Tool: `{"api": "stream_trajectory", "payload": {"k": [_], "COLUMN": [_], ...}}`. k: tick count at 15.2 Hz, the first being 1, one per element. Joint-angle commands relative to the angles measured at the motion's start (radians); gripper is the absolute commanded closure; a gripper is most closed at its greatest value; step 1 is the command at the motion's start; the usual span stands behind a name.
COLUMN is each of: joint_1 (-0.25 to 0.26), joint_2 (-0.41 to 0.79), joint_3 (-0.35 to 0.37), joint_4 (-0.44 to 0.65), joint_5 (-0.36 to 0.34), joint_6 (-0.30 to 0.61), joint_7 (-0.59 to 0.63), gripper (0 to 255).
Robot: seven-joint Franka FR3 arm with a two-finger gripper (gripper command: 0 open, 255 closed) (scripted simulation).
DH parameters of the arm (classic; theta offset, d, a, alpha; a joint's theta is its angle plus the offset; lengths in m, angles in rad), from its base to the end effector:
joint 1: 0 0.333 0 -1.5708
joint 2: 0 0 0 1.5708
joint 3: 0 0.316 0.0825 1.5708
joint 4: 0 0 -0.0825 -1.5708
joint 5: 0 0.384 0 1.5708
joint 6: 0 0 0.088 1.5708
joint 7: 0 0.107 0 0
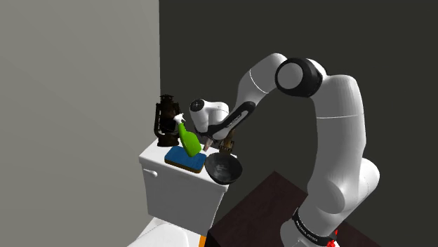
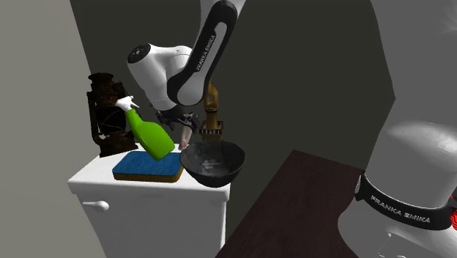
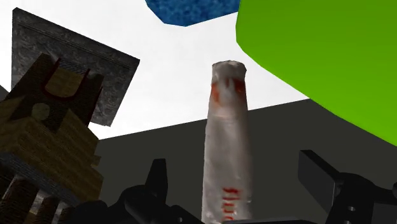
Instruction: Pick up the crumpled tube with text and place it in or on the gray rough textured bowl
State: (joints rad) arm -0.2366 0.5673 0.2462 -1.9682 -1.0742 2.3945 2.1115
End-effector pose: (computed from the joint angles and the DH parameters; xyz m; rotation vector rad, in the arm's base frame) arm 0.6038 -0.0037 0.1794 2.2058 -1.6497 0.6158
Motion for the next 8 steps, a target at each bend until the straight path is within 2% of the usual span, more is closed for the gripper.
{"api": "stream_trajectory", "payload": {"k": [1, 8], "joint_1": [-0.002, -0.003], "joint_2": [0.024, 0.053], "joint_3": [-0.012, -0.025], "joint_4": [0.013, 0.030], "joint_5": [-0.017, -0.036], "joint_6": [0.013, 0.027], "joint_7": [0.009, 0.018], "gripper": [0, 0]}}
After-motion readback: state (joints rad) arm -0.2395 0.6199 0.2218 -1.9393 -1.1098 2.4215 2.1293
